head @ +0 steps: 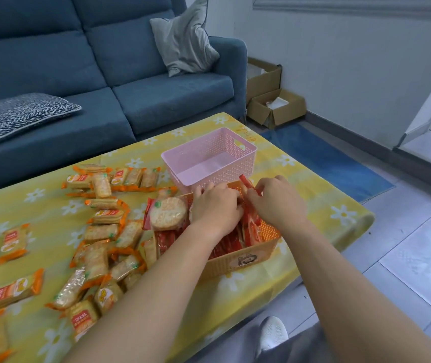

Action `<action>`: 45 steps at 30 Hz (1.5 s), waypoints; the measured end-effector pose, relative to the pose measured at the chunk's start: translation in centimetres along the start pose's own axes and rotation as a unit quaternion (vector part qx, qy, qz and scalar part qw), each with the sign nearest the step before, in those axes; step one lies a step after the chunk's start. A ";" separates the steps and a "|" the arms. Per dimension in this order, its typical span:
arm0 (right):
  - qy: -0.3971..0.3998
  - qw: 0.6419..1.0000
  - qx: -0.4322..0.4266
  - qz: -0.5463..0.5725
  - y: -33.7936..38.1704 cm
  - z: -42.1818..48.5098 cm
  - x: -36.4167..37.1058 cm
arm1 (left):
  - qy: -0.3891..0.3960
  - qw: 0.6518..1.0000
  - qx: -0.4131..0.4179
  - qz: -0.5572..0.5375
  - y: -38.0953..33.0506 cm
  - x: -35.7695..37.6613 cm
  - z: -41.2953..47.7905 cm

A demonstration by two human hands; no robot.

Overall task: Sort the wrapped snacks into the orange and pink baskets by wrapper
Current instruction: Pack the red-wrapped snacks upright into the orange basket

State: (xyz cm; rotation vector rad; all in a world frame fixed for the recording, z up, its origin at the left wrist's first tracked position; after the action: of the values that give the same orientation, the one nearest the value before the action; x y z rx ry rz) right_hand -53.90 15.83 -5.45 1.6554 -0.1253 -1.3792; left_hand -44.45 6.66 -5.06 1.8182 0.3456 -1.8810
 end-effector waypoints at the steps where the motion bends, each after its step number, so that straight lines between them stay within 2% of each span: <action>1: 0.005 0.998 0.018 0.054 -0.4 0.1 0.1 | -0.009 1.000 -0.011 0.004 -0.1 -0.1 0.2; 3: 0.012 0.987 0.057 0.150 -1.2 0.3 0.4 | -0.025 0.999 -0.036 -0.008 -0.2 -0.4 0.7; 5: 0.022 0.977 0.081 0.198 -1.7 0.4 0.9 | -0.020 0.996 -0.062 -0.054 0.1 -0.2 1.2; 8: 0.033 0.964 0.103 0.244 -2.0 0.5 1.7 | 0.003 0.980 -0.103 -0.169 1.1 0.0 1.8; 12: 0.029 0.962 0.119 0.245 -2.7 0.6 1.9 | -0.026 0.951 -0.141 -0.275 1.9 -0.7 2.0; 16: 0.034 0.988 0.125 0.086 -3.2 0.2 2.0 | -0.006 0.966 -0.102 -0.239 1.3 -0.2 2.1; 20: 0.013 0.993 0.108 0.052 -2.2 0.0 1.1 | -0.025 0.959 -0.091 -0.267 3.6 -2.0 1.0; 22: -0.022 0.996 0.073 0.053 -0.8 -0.2 0.0 | 0.021 0.980 -0.055 -0.190 4.5 -2.2 0.3; 24: -0.055 0.994 0.029 0.088 1.0 -0.6 -1.0 | 0.116 0.989 -0.006 -0.090 4.7 -1.1 -0.9; 27: -0.021 0.988 -0.013 0.156 3.4 -1.4 -0.7 | 0.176 0.983 0.044 -0.023 4.1 -0.3 -2.2; 31: 0.043 0.986 -0.018 0.161 4.7 -2.3 0.7 | 0.145 0.988 0.054 -0.006 3.7 -1.5 -1.9; 35: 0.087 0.983 0.002 0.164 4.8 -2.4 1.0 | 0.110 0.988 0.040 -0.102 4.3 -2.6 -1.4; 38: 0.110 0.977 0.009 0.182 5.2 -2.0 0.7 | 0.049 0.984 0.027 -0.168 4.9 -4.4 -1.4; 42: 0.062 0.978 -0.007 0.199 6.1 -1.1 -1.7 | -0.024 0.965 -0.020 -0.260 5.8 -6.7 -1.3; 45: 0.030 0.981 -0.006 0.194 6.2 -0.8 -3.1 | -0.041 0.948 -0.077 -0.306 6.3 -6.5 -1.0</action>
State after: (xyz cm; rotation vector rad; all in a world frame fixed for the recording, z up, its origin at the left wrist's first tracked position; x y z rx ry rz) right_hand -51.53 14.75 1.04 1.5611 -0.3837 -1.0329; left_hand -40.48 2.98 2.25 1.6323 1.0988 -2.2380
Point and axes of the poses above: each hand's wrist, its own z-axis towards the middle knuckle, its own x-axis out of the palm, y = z × x, the point moved 10 cm from there along z, towards the middle knuckle, and after that the axes turned 15 degrees about z, right-handed, at the moved point
